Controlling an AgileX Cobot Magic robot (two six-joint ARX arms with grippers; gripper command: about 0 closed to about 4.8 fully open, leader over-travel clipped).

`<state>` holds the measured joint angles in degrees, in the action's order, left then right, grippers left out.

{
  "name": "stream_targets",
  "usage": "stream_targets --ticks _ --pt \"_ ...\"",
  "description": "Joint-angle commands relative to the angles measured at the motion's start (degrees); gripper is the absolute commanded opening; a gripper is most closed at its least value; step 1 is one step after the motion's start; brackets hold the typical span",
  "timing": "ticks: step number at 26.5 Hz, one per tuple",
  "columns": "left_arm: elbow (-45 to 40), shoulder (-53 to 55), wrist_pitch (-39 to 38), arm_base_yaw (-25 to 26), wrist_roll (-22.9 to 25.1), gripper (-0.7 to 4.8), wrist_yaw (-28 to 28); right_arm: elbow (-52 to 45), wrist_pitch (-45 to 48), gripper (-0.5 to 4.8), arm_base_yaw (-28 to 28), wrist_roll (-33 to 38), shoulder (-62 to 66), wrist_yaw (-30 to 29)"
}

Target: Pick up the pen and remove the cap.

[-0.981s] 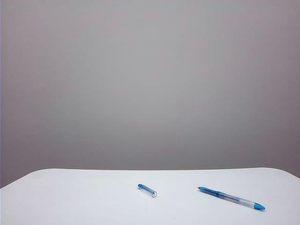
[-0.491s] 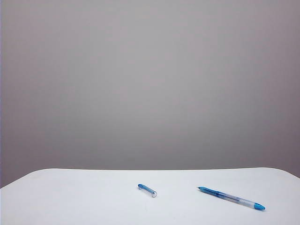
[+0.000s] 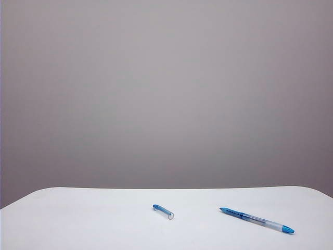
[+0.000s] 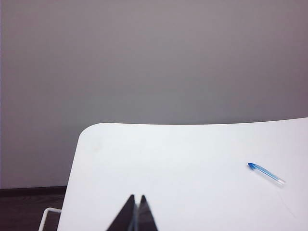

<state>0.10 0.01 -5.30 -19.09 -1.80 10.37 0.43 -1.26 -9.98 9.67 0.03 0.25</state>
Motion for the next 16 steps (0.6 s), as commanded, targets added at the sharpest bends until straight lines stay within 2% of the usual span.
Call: stream_targets --ticks 1,8,13,15,16 --pt "0.22 0.02 -0.09 0.00 0.28 -0.06 -0.09 -0.37 -2.29 -0.01 0.00 -1.86 0.04 -0.11" --pt "0.22 0.02 -3.45 0.00 0.28 -0.06 -0.11 -0.37 -4.04 -0.01 0.00 -3.26 0.04 1.29" --pt "0.22 0.02 -4.42 0.13 -0.15 -0.06 0.02 -0.37 -8.81 -0.01 -0.04 -2.84 0.04 1.25" --pt "0.22 0.02 -4.37 2.23 -0.17 -0.06 -0.22 -0.37 -9.01 -0.01 0.04 -2.84 0.13 2.75" --pt "0.22 0.02 -3.93 5.38 -0.31 -0.06 -2.67 -0.37 -8.76 -0.01 0.04 -2.71 0.13 6.14"
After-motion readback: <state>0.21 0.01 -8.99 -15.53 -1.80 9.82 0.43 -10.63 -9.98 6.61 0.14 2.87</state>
